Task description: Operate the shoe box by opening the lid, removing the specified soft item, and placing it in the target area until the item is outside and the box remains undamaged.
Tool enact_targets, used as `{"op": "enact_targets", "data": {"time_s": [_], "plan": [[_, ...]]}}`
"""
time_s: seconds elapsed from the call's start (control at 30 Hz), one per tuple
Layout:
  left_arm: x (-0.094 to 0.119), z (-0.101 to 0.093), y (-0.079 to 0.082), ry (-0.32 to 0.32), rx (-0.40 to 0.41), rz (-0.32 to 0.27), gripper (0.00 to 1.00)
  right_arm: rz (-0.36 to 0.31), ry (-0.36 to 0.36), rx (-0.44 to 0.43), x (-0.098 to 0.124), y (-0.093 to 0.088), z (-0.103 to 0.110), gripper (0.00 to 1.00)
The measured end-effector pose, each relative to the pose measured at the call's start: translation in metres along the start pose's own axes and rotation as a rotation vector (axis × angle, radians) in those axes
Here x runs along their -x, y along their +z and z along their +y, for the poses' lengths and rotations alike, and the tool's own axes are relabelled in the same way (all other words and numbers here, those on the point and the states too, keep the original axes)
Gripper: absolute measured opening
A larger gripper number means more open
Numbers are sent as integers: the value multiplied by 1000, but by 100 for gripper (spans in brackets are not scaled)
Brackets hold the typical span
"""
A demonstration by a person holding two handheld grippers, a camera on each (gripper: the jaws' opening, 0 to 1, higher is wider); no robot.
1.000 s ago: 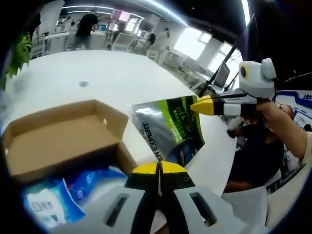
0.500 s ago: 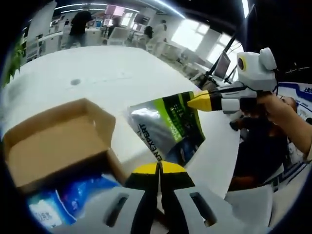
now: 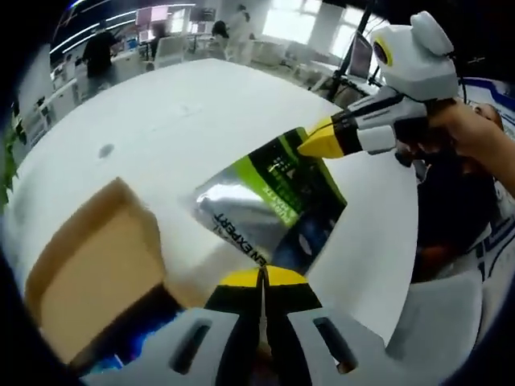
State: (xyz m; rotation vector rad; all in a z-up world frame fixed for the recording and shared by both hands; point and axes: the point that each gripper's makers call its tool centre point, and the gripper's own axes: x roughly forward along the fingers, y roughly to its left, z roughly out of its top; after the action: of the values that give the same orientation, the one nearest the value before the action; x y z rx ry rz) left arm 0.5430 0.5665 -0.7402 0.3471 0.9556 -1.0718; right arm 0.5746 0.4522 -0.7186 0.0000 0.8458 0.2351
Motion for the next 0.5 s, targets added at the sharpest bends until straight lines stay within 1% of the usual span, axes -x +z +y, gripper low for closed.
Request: {"op": "enact_targets", "data": {"time_s": [0.07, 0.23, 0.27, 0.3, 0.37, 0.5], "plan": [[-4, 0, 0, 3, -18, 20, 0, 7, 0, -5, -3, -2, -2, 0], [-13, 0, -7, 4, -70, 86, 0, 26, 6, -13, -10, -8, -4, 0], [-13, 0, -5, 10, -75, 95, 0, 29, 4, -15, -12, -10, -4, 0], [-14, 0, -5, 9, -106, 101, 0, 31, -1, -10, -14, -11, -5, 0], [-16, 0, -6, 8, -109, 120, 0, 37, -1, -15, -16, -13, -5, 0], [-20, 0, -9, 13, -179, 163, 0, 47, 1, -24, -21, -18, -7, 0]]}}
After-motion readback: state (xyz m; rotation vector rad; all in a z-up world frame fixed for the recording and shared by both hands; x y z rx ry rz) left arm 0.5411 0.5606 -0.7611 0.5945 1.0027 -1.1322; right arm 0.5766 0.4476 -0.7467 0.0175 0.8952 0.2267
